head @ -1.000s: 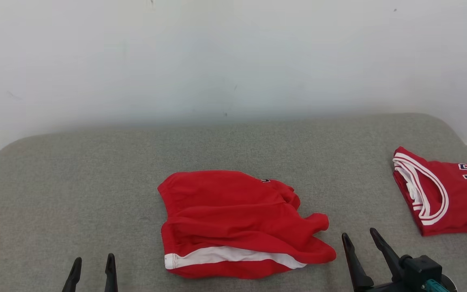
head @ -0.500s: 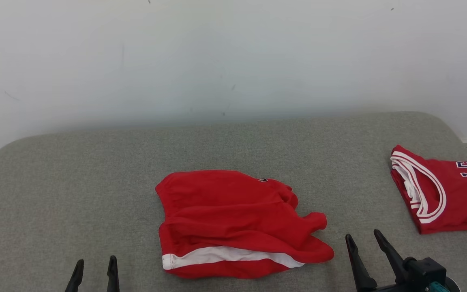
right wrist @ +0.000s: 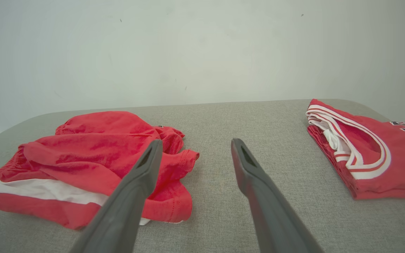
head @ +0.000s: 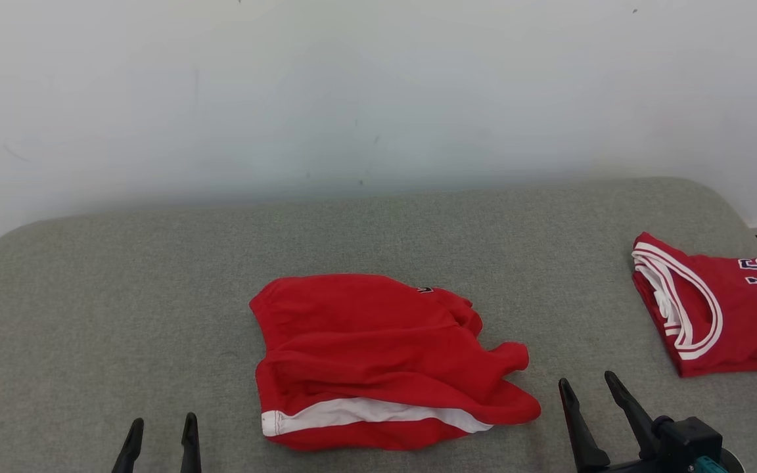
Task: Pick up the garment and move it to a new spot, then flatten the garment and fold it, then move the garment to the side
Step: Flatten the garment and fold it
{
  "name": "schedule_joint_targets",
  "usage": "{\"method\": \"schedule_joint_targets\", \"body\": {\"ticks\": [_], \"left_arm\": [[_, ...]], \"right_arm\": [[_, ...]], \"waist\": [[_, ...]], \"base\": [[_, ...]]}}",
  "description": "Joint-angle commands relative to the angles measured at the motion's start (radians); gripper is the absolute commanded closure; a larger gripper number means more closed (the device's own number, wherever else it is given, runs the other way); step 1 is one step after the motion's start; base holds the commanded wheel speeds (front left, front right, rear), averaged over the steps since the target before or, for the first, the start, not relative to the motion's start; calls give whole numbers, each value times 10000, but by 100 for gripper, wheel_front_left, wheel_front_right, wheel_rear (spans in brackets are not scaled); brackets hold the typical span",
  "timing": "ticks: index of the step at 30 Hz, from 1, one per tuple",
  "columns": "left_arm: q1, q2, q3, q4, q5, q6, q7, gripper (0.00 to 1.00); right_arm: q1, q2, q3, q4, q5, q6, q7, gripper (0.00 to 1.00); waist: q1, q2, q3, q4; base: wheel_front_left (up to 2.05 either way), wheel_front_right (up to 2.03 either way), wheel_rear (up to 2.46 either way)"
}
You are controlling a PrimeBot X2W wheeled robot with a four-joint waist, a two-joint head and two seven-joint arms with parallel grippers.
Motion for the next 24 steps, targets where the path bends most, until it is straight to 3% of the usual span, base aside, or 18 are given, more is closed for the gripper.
{"method": "schedule_joint_targets", "body": {"ticks": [1,13,18,24], "left_arm": [[69,-14,-12,-64,63,53,-3,0],[-100,-26,-620,572,-174,0,7,0],[-824,-15,-1371,1571,-298,-155,678,0],[-2044,-16,-1788,2925,-638,-49,1541,0]], "right_arm": [[-34,14,10,12,-27,-24,-41,0],[6,-27,260,283,71,-24,-8,0],[-26,-84,715,752,133,-24,148,0],[-312,66,1252,1672,230,-24,519,0]], "waist": [[0,0,18,-11],[0,0,137,13],[0,0,348,52],[0,0,679,-44]], "base": [[0,0,0],[0,0,0],[0,0,0],[0,0,0]]}}
